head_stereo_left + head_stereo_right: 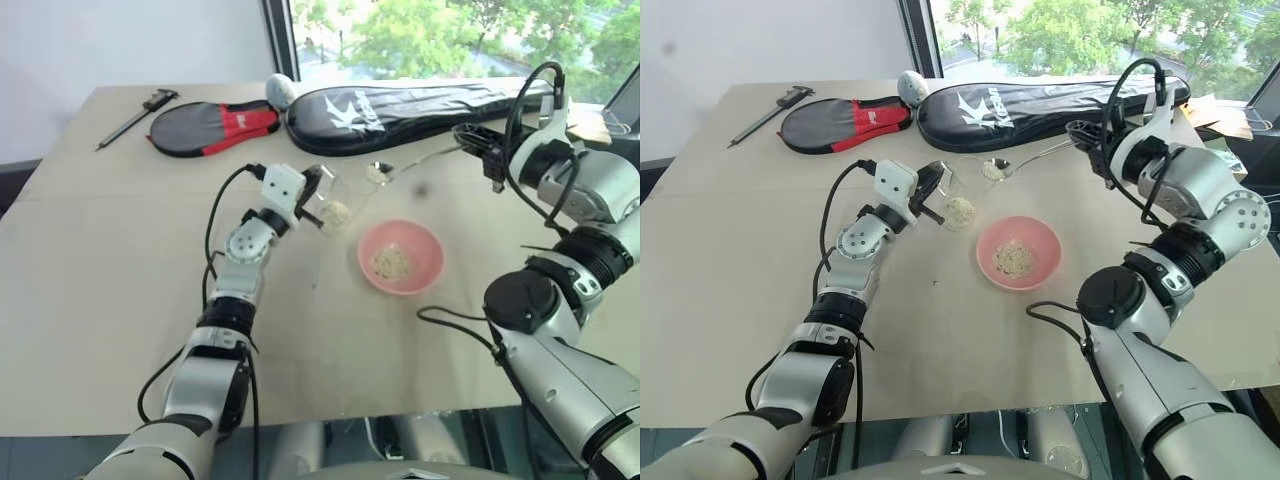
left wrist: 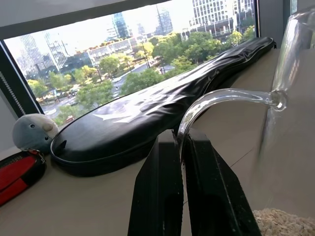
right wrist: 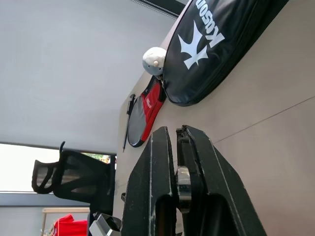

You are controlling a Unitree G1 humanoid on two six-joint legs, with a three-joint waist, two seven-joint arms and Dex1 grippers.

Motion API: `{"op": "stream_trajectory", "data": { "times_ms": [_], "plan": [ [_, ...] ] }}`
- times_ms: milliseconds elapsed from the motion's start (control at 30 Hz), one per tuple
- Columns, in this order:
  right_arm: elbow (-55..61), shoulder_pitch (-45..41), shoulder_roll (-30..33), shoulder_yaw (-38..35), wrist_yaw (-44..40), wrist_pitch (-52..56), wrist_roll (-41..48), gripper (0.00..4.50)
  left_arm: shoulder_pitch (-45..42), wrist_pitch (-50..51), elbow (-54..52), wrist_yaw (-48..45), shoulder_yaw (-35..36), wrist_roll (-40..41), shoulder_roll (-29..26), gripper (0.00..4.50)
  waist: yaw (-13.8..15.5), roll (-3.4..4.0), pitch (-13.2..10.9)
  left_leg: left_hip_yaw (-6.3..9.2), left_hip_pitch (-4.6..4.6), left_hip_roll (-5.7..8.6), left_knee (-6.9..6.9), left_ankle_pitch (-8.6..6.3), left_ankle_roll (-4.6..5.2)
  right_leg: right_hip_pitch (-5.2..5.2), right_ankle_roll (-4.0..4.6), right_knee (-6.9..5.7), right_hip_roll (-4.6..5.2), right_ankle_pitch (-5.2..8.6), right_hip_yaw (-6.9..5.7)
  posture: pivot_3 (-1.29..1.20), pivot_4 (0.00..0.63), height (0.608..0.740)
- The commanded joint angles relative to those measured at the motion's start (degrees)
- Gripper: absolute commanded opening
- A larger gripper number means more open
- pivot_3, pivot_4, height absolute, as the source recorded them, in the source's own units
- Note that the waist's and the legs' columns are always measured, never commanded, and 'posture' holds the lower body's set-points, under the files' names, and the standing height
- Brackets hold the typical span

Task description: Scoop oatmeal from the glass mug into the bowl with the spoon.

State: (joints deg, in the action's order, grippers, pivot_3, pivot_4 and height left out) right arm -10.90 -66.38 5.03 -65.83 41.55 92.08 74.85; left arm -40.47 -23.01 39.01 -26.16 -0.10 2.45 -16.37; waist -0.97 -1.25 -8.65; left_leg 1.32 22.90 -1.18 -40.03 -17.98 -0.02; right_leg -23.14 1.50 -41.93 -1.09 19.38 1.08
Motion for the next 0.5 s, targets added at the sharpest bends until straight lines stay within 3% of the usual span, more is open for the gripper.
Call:
{"op": "stream_trajectory", "data": {
  "times_ms": [33, 300, 500],
  "plan": [
    [-0.98, 1.78, 3.07, 2.81, 2.00, -1.28, 8.86, 0.00, -0.26, -0.16, 2.95, 0.50, 0.39, -1.55, -2.08, 0.01, -0.02, 0.00, 0.00, -0.03, 0.00, 0.00, 0.00, 0.00, 0.01, 0.00, 0.00, 0.01, 0.00, 0.00, 0.02, 0.00, 0.150, 0.740],
    [-3.13, 13.91, 15.09, 21.89, 5.65, -11.83, 34.81, 0.00, -1.63, -1.28, 5.57, 0.54, 0.46, -1.48, -2.88, 0.01, -0.39, 0.00, 0.00, -0.14, 0.00, -0.03, 0.02, -0.01, 0.10, 0.00, -0.02, 0.01, 0.00, -0.01, 0.06, 0.00, 0.150, 0.740],
    [-5.25, 19.45, 24.96, 31.04, -5.40, -11.31, 38.15, 0.00, -1.76, -1.66, 6.21, 0.38, 0.31, -1.43, -3.03, 0.01, -0.84, 0.00, 0.00, -0.37, 0.08, -0.05, 0.02, 0.01, 0.20, 0.02, -0.18, 0.06, 0.00, -0.10, 0.23, 0.00, 0.150, 0.740]
  ]
}}
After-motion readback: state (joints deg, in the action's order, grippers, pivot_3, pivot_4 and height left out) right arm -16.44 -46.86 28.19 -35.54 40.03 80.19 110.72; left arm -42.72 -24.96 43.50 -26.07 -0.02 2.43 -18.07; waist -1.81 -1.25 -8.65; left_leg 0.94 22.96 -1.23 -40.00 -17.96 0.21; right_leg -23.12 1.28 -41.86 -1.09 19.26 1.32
